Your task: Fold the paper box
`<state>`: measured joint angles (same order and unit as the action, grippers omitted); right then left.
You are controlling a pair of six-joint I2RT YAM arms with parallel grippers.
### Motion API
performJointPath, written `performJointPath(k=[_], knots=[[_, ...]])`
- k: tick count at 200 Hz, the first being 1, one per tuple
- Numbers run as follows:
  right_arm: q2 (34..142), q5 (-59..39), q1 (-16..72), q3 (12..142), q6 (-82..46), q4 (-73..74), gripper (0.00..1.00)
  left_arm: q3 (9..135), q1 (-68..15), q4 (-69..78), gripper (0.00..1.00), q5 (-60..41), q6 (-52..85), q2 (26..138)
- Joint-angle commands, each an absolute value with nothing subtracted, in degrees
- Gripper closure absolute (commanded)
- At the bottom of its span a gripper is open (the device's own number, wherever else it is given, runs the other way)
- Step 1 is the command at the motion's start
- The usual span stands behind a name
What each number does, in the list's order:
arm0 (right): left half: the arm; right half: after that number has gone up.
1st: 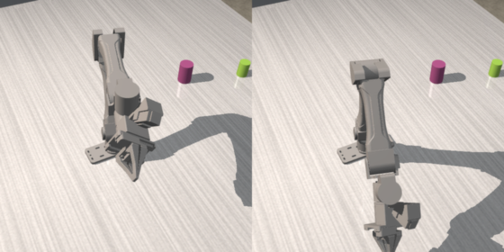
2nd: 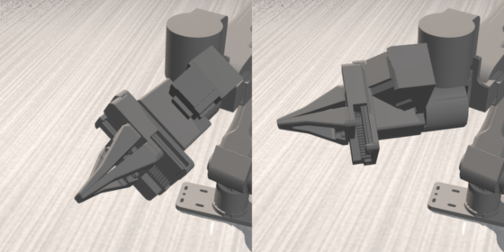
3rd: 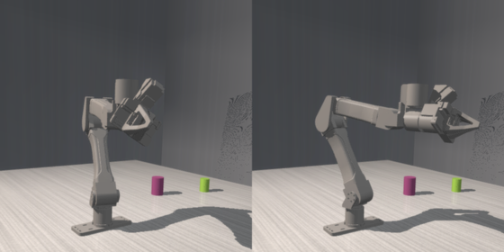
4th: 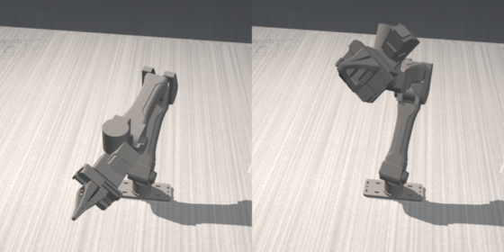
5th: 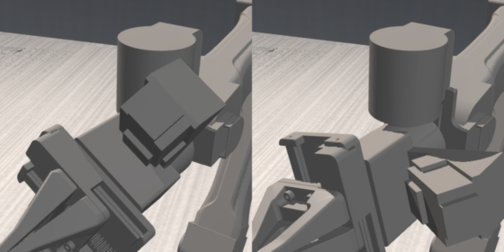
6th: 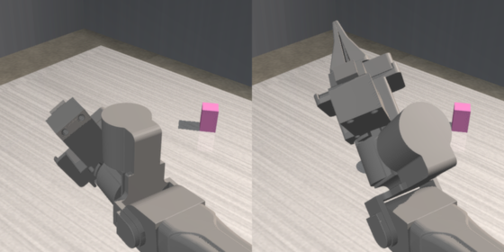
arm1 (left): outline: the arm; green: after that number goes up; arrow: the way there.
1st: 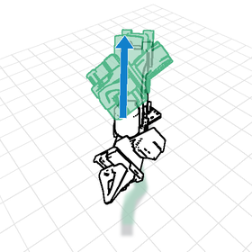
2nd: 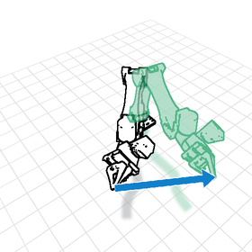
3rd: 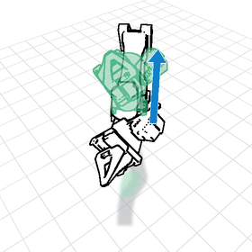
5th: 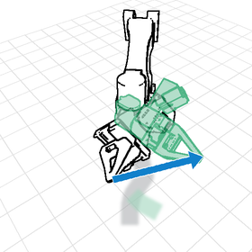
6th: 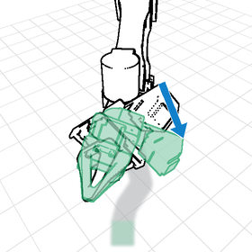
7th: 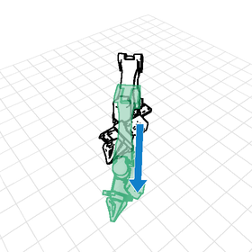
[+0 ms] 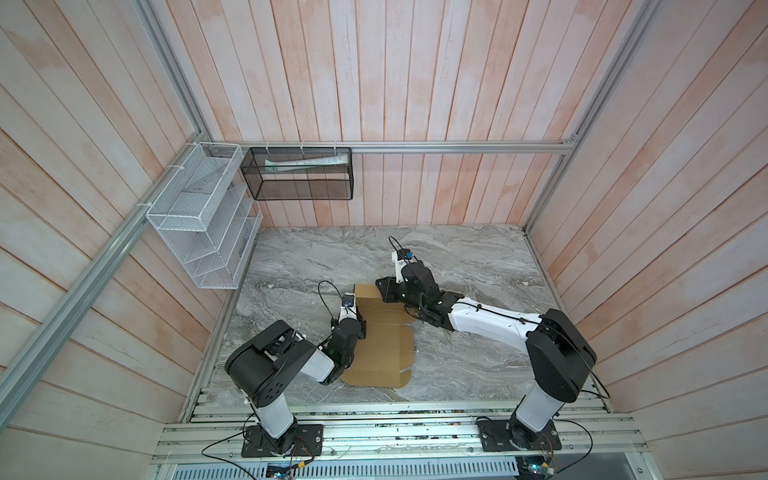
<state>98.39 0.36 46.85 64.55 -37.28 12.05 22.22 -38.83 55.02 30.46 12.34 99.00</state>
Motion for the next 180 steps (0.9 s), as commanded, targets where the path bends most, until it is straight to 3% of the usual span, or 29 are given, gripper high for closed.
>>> performJointPath(k=[1,70,121,147,180], knots=[[100.8,1.2,47.2,64.2,-37.4,7.8,0.79,22.7,-38.1,55.6,0.81,31.6,13.2,100.2],[101.5,0.9,47.2,65.2,-37.4,7.5,0.8,22.4,-37.9,55.0,0.97,32.6,14.0,100.1],[101.9,0.8,47.2,65.8,-37.4,7.0,0.8,21.4,-37.9,53.5,0.99,33.3,15.2,97.1],[102.2,0.6,47.2,66.2,-37.4,6.5,0.8,20.4,-37.8,53.4,0.82,33.9,15.6,94.6],[102.0,0.6,47.2,66.1,-37.4,6.4,0.81,19.7,-37.6,54.2,0.73,34.4,14.6,91.6]])
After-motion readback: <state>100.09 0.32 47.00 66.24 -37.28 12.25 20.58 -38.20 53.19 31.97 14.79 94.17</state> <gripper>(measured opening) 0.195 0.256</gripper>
